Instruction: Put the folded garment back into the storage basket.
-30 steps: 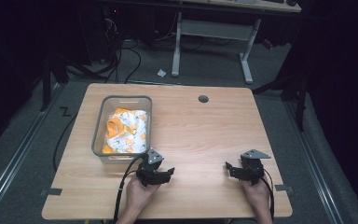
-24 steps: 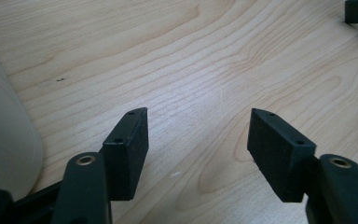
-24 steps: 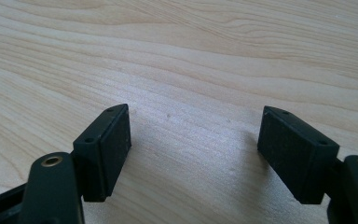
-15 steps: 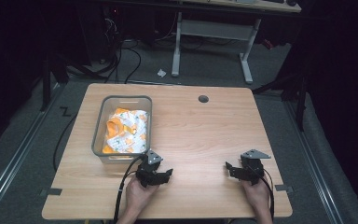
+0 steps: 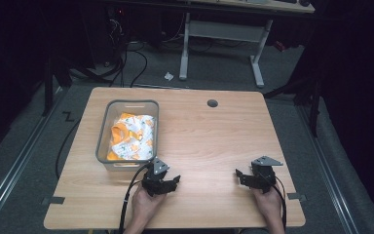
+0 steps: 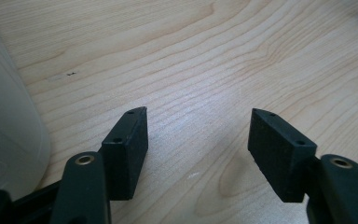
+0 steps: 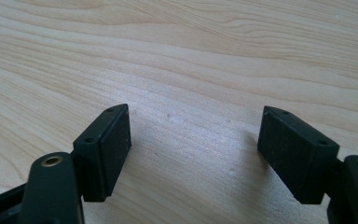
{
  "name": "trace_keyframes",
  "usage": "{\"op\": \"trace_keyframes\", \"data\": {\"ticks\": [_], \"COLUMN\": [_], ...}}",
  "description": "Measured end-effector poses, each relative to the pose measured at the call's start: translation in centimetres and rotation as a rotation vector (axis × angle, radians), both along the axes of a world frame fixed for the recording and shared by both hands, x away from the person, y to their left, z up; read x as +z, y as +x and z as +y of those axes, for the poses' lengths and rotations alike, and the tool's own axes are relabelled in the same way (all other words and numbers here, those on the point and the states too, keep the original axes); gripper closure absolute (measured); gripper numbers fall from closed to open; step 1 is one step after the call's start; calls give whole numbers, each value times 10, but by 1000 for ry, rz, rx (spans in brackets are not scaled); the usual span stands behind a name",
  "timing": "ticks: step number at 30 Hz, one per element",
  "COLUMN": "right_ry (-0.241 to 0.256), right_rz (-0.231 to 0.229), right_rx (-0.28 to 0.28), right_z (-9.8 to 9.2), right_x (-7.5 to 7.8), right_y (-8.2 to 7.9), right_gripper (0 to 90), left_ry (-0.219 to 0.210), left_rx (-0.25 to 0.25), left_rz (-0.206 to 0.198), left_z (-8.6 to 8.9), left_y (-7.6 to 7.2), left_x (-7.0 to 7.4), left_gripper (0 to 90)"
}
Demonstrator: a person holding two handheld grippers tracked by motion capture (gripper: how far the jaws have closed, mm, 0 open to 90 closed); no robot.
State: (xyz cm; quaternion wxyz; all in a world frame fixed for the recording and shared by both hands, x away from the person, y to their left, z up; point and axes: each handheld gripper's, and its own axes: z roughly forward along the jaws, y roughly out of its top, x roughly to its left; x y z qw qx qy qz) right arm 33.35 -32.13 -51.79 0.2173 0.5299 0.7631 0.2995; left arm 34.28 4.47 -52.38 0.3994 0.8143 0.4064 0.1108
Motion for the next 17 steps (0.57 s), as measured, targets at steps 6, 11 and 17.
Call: {"op": "trace_keyframes", "data": {"ticks": [6, 11, 17], "right_ry": [0, 0, 1], "right_rz": [0, 2, 1], "right_rx": [0, 0, 0], "right_z": [0, 0, 0], "right_x": [0, 0, 0], "right_y": [0, 0, 0], "right_gripper": [257, 256, 256], "left_ry": [37, 52, 57], "left_rx": [0, 1, 2], "left_rz": [-17, -26, -27], "left_z": [-4, -6, -6], "left_y": [-2, -3, -3], "left_x": [0, 0, 0], "left_gripper": [369, 362, 357]}}
